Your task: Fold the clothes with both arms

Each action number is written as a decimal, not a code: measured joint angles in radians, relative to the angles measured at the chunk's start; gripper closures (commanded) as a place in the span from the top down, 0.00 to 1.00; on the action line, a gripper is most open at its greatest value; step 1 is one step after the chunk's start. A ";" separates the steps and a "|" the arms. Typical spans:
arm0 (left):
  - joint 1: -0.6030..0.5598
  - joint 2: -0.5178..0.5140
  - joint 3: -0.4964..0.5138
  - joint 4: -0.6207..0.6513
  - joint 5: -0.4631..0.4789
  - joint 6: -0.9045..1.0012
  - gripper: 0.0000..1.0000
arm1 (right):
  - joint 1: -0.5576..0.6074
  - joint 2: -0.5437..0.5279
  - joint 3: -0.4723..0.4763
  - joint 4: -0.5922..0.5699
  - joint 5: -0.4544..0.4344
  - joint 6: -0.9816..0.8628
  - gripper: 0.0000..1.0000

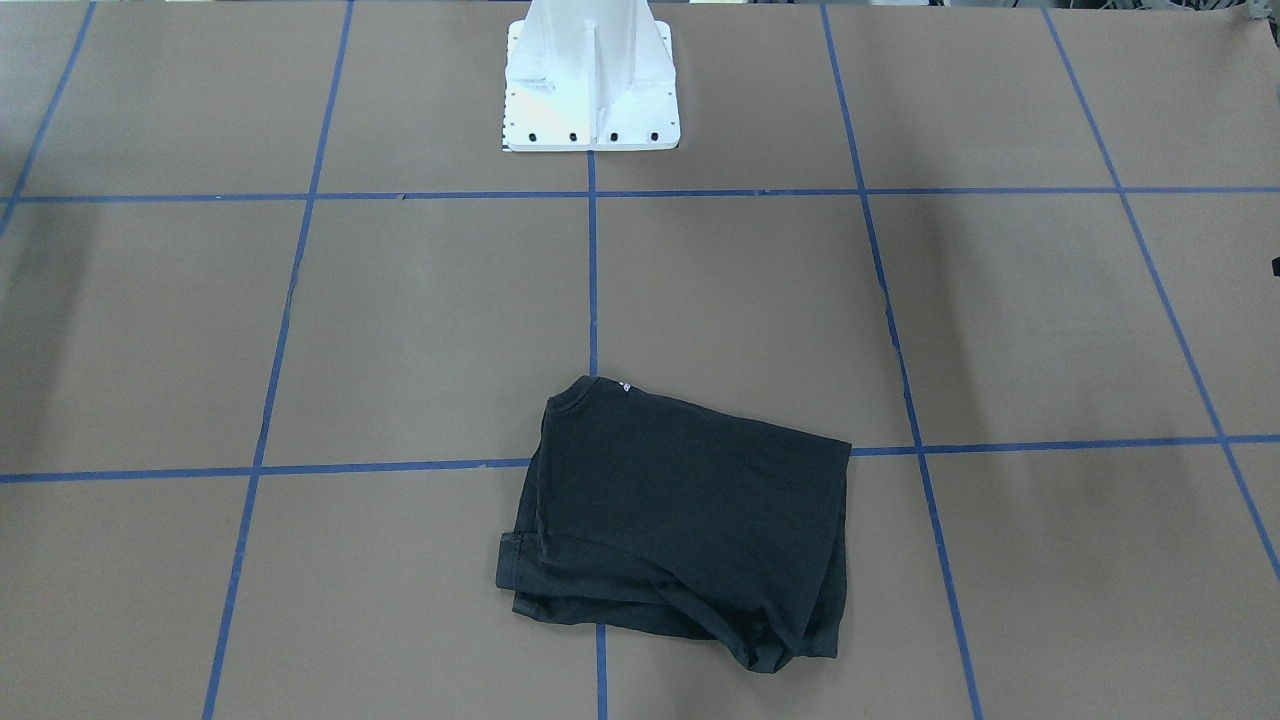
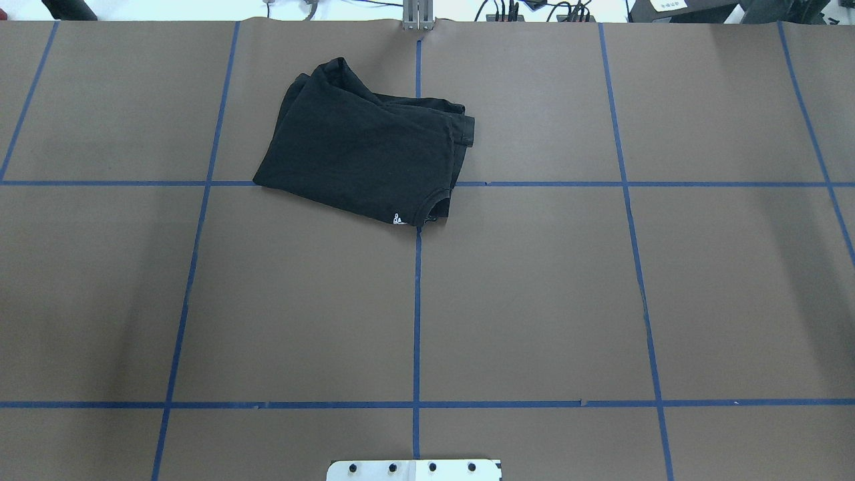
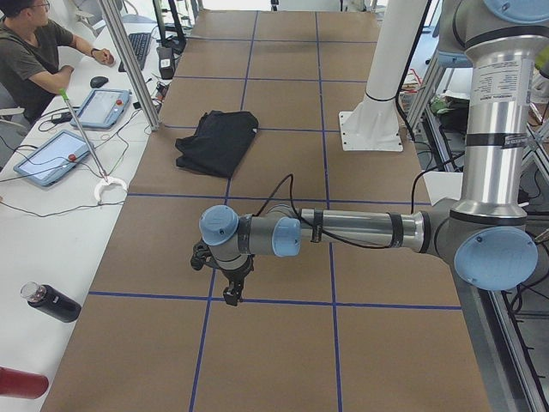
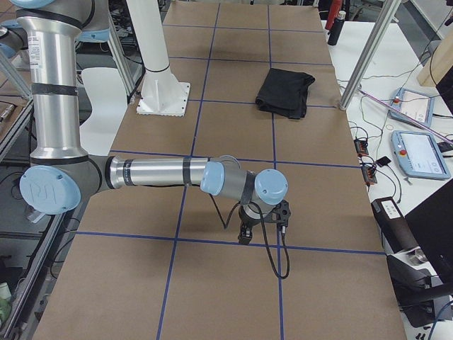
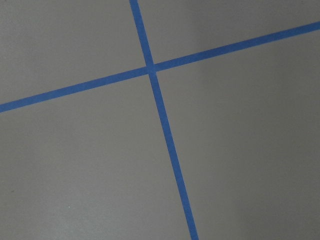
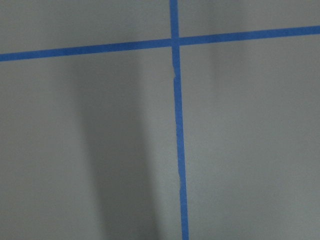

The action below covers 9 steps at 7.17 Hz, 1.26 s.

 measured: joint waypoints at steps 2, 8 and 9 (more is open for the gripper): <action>-0.017 -0.001 -0.004 0.000 0.000 0.000 1.00 | 0.015 -0.013 -0.048 0.123 -0.012 0.005 1.00; -0.031 0.001 -0.007 -0.001 -0.001 -0.116 1.00 | 0.021 -0.009 -0.029 0.170 -0.023 0.039 1.00; -0.031 0.001 -0.006 -0.001 -0.001 -0.121 1.00 | 0.021 -0.009 -0.030 0.170 -0.023 0.043 1.00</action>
